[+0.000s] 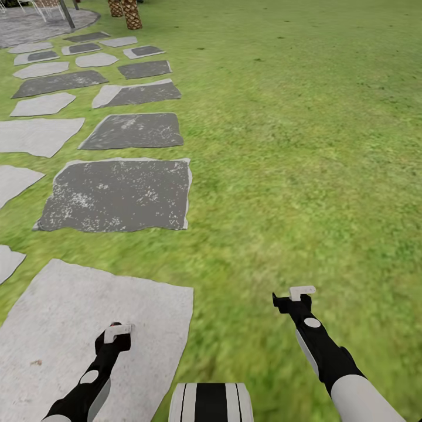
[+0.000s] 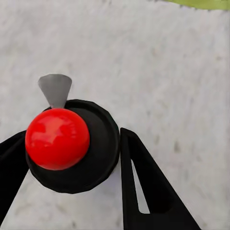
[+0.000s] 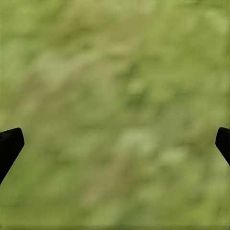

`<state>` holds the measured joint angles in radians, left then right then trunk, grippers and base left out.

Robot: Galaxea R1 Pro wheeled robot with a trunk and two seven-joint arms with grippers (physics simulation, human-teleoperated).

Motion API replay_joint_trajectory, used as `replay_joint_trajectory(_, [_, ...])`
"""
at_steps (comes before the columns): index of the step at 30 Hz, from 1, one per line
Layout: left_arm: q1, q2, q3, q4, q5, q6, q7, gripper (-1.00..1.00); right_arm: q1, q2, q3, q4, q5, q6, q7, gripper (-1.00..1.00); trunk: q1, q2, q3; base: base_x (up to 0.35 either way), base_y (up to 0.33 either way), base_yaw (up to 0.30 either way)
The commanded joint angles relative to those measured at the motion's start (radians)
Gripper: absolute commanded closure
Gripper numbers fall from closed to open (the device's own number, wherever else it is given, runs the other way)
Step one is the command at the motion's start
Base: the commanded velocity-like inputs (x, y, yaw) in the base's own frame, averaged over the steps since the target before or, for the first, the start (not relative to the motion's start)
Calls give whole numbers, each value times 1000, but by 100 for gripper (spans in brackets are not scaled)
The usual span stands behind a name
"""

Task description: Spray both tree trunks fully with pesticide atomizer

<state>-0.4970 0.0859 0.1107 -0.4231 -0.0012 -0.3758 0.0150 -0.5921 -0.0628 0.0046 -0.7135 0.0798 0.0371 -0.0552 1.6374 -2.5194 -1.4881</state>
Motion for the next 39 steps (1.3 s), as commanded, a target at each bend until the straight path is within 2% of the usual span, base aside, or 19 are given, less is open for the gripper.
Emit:
replay_joint_trajectory(1, [0, 0, 0, 0, 0, 0, 0, 100, 0, 0, 0, 0, 0, 0, 0, -100, 0, 0, 0, 0, 0, 0])
replay_joint_trajectory(11, [0, 0, 1, -2, 0, 0, 0, 100, 0, 0, 0, 0, 0, 1, 0, -100, 0, 0, 0, 0, 0, 0])
replay_joint_trajectory(34, [0, -1, -1, 1, 0, 0, 0, 100, 0, 1, 0, -4, -1, -17, -1, -100, -10, 5, 89, 0, 0, 0])
replay_joint_trajectory(39, [0, -3, -2, 14, 1, 1, 0, 100, 1, 0, 0, -1, 0, -20, -2, -100, -13, 7, 115, 0, 0, 0])
